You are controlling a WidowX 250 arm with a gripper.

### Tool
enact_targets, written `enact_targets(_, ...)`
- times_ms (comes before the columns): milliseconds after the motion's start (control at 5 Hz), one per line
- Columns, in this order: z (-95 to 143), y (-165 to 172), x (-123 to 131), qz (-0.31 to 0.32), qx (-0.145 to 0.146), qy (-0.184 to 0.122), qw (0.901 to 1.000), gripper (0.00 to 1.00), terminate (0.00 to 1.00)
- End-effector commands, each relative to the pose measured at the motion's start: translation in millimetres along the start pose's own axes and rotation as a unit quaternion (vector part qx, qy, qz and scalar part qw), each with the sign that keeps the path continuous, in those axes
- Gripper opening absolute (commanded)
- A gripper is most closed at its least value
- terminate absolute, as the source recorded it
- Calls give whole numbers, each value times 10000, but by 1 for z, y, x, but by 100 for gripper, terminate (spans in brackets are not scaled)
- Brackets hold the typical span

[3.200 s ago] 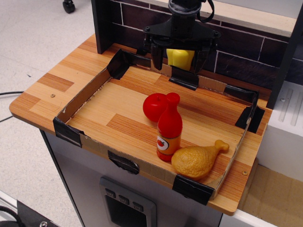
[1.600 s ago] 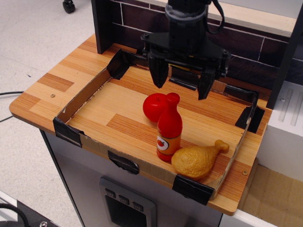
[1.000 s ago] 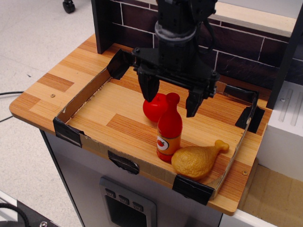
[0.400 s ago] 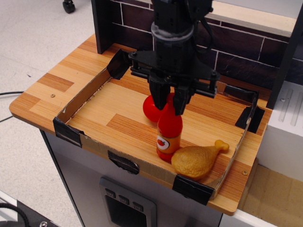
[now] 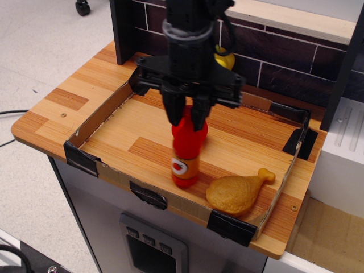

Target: Topple hot sauce bottle

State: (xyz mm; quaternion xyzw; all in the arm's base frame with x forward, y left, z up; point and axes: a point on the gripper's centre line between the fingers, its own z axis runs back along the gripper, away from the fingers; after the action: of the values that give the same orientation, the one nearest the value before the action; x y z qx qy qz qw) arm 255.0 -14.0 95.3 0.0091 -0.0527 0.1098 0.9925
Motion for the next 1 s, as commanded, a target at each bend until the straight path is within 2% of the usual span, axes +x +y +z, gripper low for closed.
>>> enact_targets(0, 6, 38, 20, 499, 217, 159, 9984, 0, 0)
enact_targets(200, 6, 51, 22, 674, 485, 548, 9950, 0, 0)
enact_targets(400, 4, 64, 24, 961, 855, 682, 9893, 0, 0)
enact_targets(600, 1, 68, 34, 1261, 947, 998, 9824, 0, 0)
enact_targets(800, -15, 69, 48, 1273, 991, 797, 9837, 0, 0)
